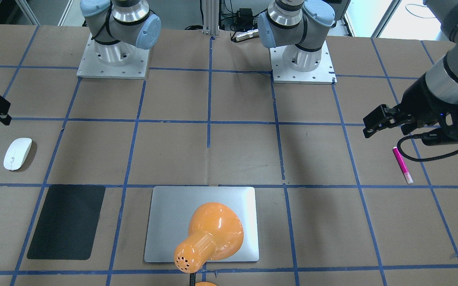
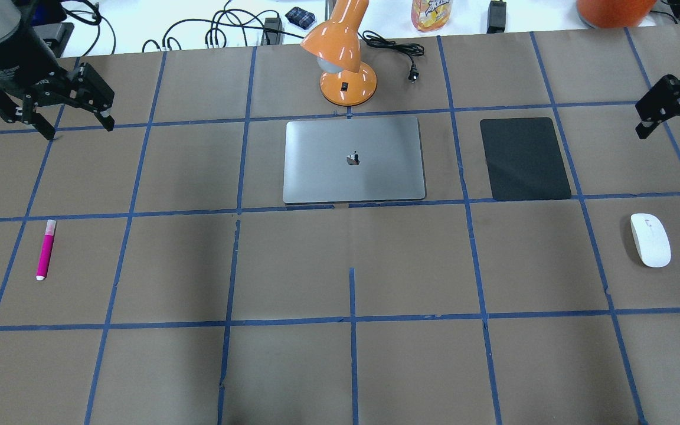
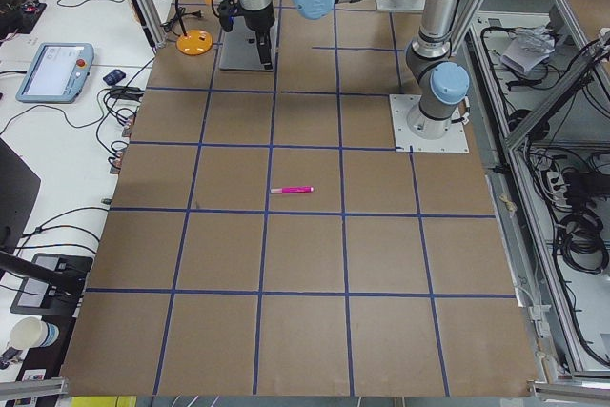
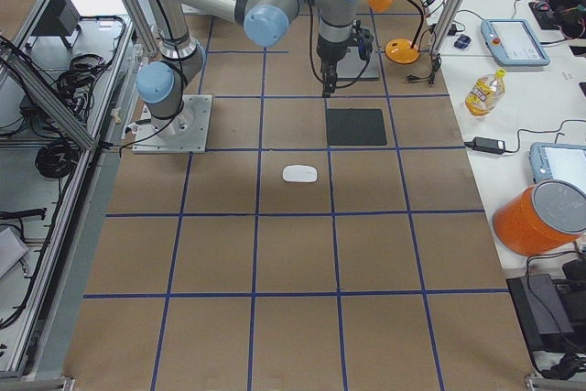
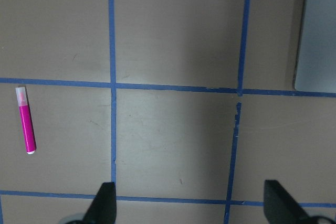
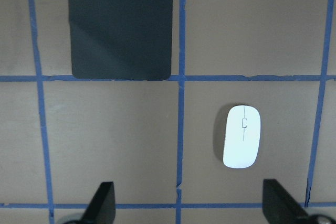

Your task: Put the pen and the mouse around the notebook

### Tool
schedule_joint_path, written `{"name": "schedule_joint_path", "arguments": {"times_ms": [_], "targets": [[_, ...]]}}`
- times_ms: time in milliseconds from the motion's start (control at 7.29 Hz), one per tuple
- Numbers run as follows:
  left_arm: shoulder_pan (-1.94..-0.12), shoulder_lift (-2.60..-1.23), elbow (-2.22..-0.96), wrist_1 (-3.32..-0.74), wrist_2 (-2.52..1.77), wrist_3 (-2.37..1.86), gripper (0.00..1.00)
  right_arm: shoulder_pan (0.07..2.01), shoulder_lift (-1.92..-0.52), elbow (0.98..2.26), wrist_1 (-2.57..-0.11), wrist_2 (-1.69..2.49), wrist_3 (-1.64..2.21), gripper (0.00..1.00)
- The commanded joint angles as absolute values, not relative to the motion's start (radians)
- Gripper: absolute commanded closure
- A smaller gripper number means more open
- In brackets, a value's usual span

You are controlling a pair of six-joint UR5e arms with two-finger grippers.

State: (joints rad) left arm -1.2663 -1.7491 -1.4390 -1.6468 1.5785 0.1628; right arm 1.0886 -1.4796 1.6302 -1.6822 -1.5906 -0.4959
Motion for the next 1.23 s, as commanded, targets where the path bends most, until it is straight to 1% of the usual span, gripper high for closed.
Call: {"name": "schedule_joint_path", "arguments": {"times_ms": [0, 137, 274, 411, 548, 823, 1097], "targets": [[-1.078, -1.807, -1.488, -1.632, 1.582, 0.166, 0.00, 0.943, -1.437, 1.783, -1.835, -1.588, -0.580, 0.00], [-1.004, -1.839, -1.544, -1.512, 1.585, 0.185, 0.00, 0.907, -1.419, 1.886, -2.015, -1.586, -0.694, 0.00], [-0.953, -1.857, -1.643, -1.365, 1.583, 0.298, 0.00, 0.902, -1.361, 1.967, -2.195, -1.592, -0.753, 0.00], [-0.886, -1.879, -1.748, -1.210, 1.582, 0.425, 0.00, 0.893, -1.314, 2.012, -2.297, -1.588, -0.755, 0.00], [-0.829, -1.922, -1.825, -1.065, 1.582, 0.443, 0.00, 0.891, -1.286, 2.032, -2.305, -1.583, -0.744, 0.00], [-0.812, -2.015, -1.850, -0.898, 1.582, 0.449, 0.00, 0.891, -1.237, 2.045, -2.365, -1.578, -0.759, 0.00], [-0.810, -2.051, -1.855, -0.856, 1.578, 0.448, 0.01, 0.891, -1.235, 2.062, -2.379, -1.586, -0.779, 0.00]]}}
